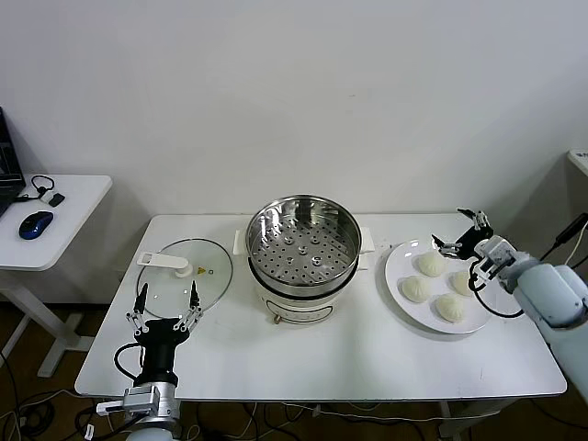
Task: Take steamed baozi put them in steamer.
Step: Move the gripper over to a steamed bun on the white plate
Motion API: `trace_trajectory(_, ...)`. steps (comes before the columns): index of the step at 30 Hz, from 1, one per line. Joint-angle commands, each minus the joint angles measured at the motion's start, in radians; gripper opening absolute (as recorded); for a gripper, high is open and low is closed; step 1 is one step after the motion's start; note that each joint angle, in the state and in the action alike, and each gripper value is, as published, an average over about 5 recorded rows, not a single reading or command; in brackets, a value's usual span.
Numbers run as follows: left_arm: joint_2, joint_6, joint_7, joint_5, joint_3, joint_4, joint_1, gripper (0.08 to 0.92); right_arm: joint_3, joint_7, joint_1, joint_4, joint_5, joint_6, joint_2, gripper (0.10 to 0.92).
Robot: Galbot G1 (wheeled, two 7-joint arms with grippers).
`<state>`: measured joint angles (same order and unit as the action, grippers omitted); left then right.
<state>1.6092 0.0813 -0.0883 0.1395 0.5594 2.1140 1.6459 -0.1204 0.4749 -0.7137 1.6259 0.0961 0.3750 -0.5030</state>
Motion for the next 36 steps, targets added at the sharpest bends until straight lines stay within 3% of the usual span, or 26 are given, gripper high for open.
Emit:
trace_trajectory(1,0.049,0.002,0.000,0.004,-0.001,-0.004,-0.001,0.823,0.771,0.298,0.718,-0.215,0.009,-0.080,0.180,0.823)
trace_trajectory(7,0.049,0.006,-0.001,0.002,-0.003,-0.009,-0.003,0.823,1.229,0.434,1.110,-0.335,0.042,-0.172,0.122,0.823)
trace_trajectory(14,0.049,0.011,0.000,0.002,-0.009,-0.015,-0.004,0.823,1.549,0.561,1.322,-0.501,0.099,-0.299,-0.007,0.823)
trace_trajectory(24,0.049,0.024,0.000,-0.004,-0.014,-0.035,-0.008,0.823,1.565,0.639,1.243,-0.784,0.157,-0.438,-0.216,0.823)
trace_trajectory(30,0.049,0.032,0.000,-0.019,0.003,-0.048,-0.012,0.823,1.467,0.650,1.149,-0.998,0.135,-0.490,-0.359,0.823)
trace_trajectory(36,0.049,0.034,0.007,-0.030,0.019,-0.062,-0.018,0.823,1.396,0.673,1.071,-1.109,0.108,-0.514,-0.443,0.823)
